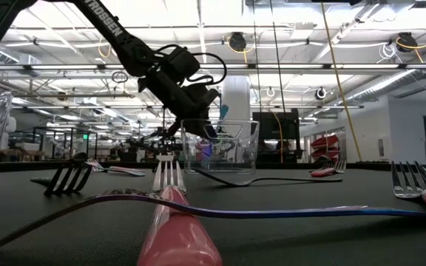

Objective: Sort silverware by color (type)
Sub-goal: Put the blue fork into the top transparent bin

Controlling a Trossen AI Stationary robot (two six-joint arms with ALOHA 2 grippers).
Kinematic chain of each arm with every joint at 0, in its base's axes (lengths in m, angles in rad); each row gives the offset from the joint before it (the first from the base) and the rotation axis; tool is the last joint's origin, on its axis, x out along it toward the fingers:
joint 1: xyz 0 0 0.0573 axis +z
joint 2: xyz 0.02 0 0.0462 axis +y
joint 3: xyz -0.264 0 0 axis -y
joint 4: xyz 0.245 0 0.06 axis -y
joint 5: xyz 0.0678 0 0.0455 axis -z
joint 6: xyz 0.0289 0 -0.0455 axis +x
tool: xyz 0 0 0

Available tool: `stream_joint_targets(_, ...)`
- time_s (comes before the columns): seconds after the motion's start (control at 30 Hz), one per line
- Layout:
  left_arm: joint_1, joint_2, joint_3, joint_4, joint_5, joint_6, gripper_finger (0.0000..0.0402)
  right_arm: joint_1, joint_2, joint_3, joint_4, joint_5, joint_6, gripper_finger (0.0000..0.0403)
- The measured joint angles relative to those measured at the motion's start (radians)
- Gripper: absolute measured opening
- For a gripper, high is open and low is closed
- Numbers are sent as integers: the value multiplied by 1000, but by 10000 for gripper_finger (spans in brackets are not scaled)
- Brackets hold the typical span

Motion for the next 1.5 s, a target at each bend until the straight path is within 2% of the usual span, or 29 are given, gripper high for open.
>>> stream_joint_targets(0.1, -7, 0, 0, -3, -3, 0, 48, 0, 0, 0, 0, 0, 0, 247)
stream_joint_targets(0.3, -5, 0, 0, -30, -48, -2, 119, 0, 0, 0, 0, 0, 0, 247)
stream_joint_targets(0.43, -6, -4, 0, -34, -46, -2, 144, 0, 0, 0, 0, 0, -2, 247)
stream_joint_targets(0.67, -29, -88, 0, -59, -36, 4, 148, 0, 0, 0, 0, 0, -3, 247)
stream_joint_targets(0.8, -76, -176, 0, -136, -38, 40, 148, 0, 0, 0, -1, 0, 4, 247)
stream_joint_targets(0.97, -180, -278, 0, -294, -159, 104, 148, 0, 0, 0, -16, 0, 30, 247)
stream_joint_targets(1.17, -318, -366, 0, -463, -328, 107, 148, 0, 0, 0, -32, 0, 45, 247)
stream_joint_targets(1.37, -426, -406, 0, -606, -360, 179, 148, 0, 0, 0, -32, 0, 59, 247)
stream_joint_targets(1.5, -460, -406, 0, -703, -363, 229, 148, 0, 0, 0, -31, 1, 57, 247)
